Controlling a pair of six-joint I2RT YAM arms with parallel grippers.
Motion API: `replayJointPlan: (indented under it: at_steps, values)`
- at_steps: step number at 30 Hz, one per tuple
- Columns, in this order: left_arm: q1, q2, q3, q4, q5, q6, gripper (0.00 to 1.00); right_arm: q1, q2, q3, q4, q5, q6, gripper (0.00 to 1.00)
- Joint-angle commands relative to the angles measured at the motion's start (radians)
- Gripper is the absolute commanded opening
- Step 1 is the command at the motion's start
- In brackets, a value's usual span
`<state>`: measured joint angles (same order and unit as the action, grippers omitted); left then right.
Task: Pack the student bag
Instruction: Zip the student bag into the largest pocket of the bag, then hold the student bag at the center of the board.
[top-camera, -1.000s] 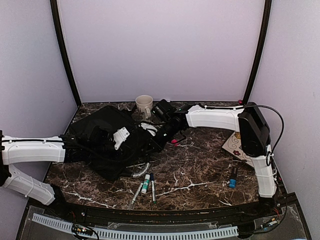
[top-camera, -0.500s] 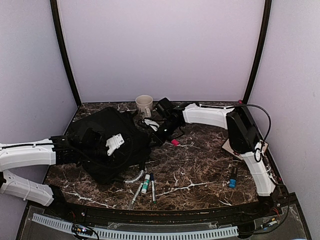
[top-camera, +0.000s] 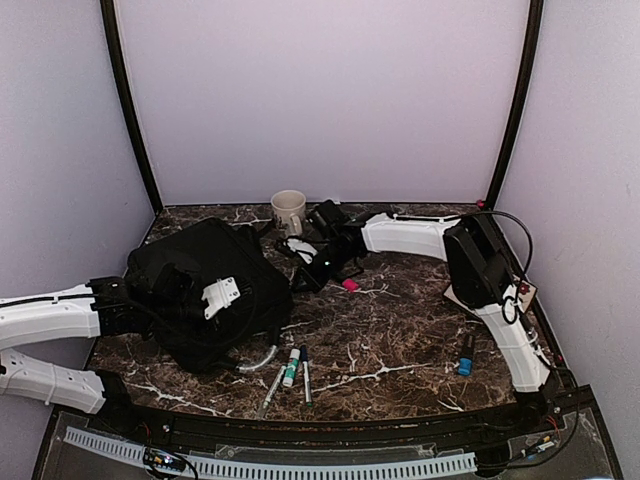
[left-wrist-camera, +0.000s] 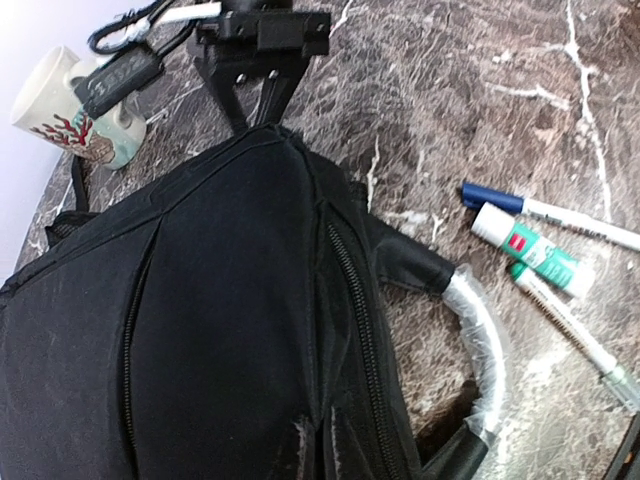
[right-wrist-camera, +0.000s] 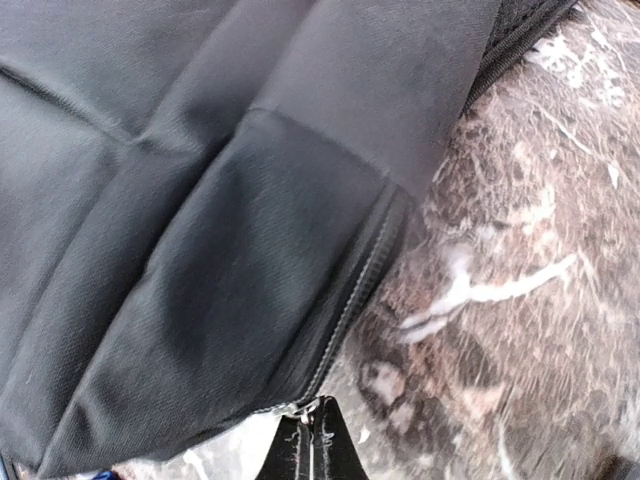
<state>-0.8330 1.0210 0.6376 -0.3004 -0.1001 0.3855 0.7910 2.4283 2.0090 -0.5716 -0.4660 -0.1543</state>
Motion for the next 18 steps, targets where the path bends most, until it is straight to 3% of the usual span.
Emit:
replayJointPlan:
  at_steps: [1, 6, 7, 9, 11, 18]
  values:
    - [-0.002, -0.007, -0.042, 0.040, -0.169, 0.060, 0.00, -0.024, -0.146, -0.139, 0.105, 0.024, 0.018, 0.00]
    - [0.002, -0.034, -0.043, 0.023, -0.241, 0.066, 0.03, -0.016, -0.272, -0.310, 0.205, 0.015, 0.039, 0.00]
    - [0.004, -0.052, -0.053, 0.024, -0.252, 0.067, 0.13, -0.007, -0.287, -0.329, 0.213, 0.014, 0.037, 0.00]
    - [0.005, -0.091, -0.063, 0.018, -0.240, 0.053, 0.50, 0.012, -0.293, -0.337, 0.209, 0.004, 0.031, 0.00]
    - [0.005, -0.129, -0.055, 0.030, -0.153, 0.022, 0.67, 0.034, -0.280, -0.319, 0.197, -0.014, 0.029, 0.00]
    - [0.003, -0.033, -0.010, 0.224, 0.071, -0.090, 0.76, 0.086, -0.223, -0.223, 0.161, -0.077, 0.039, 0.00]
